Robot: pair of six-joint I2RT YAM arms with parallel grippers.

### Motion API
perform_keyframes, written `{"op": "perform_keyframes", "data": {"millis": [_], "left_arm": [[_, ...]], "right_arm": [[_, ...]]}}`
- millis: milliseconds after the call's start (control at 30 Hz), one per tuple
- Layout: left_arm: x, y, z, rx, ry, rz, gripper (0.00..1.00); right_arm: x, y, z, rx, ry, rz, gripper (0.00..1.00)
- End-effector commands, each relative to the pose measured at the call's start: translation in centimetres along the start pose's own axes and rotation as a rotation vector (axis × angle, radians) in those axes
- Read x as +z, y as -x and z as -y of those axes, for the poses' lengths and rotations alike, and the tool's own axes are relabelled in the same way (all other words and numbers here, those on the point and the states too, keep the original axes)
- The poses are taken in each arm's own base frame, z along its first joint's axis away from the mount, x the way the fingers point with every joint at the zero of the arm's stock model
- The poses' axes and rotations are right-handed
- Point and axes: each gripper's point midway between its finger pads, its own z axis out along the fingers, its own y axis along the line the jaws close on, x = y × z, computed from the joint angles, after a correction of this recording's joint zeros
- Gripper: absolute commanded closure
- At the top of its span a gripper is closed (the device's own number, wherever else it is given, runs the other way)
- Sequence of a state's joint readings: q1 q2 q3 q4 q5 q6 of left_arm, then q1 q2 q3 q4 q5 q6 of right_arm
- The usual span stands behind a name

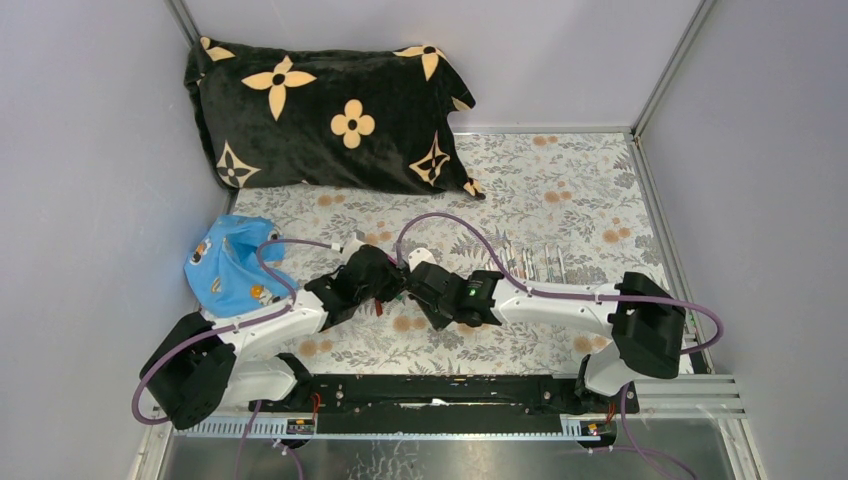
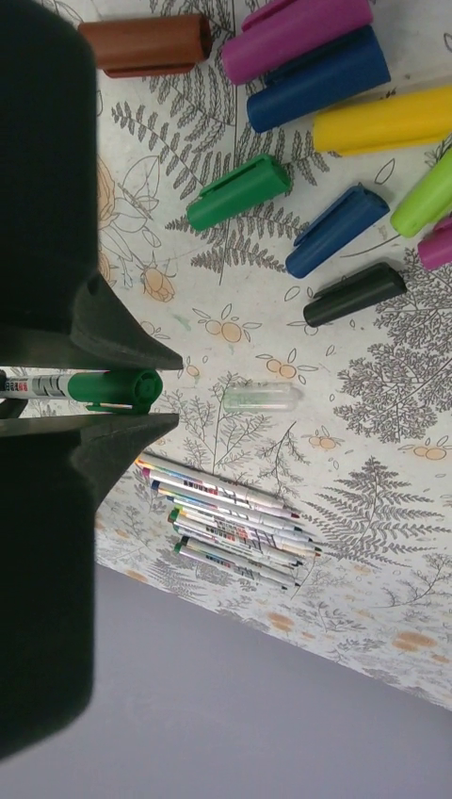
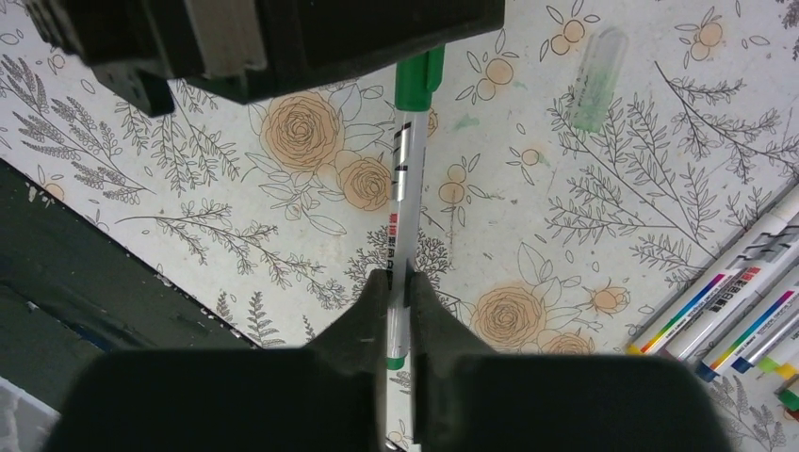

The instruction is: Open the pen caps

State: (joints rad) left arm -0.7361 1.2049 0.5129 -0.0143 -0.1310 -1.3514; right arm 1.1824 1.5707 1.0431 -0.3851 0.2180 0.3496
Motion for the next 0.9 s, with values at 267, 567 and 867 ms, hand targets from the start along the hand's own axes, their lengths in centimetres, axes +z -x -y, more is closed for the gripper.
{"op": "perform_keyframes", "data": {"millis": [267,567,867], "left_arm": [[-0.3,-0.4,2.7,0.041,-0.108,0.002,1.0],[-1.3,-0.6,4.0,0.04,-0.165,-0.004,1.0],[-1.2,1.1,3.9,0.077,-0.128,0.071,1.0]], "right_arm": [[-2.2,4.7,-1.5,0.006,0.028,0.132,0.67],[-0.9,4.6,-0.9,-0.016,-0.02,0.126,0.73],[-1.2,3.4,-0.4,-0.008,-0.026,0.101,1.0]]}}
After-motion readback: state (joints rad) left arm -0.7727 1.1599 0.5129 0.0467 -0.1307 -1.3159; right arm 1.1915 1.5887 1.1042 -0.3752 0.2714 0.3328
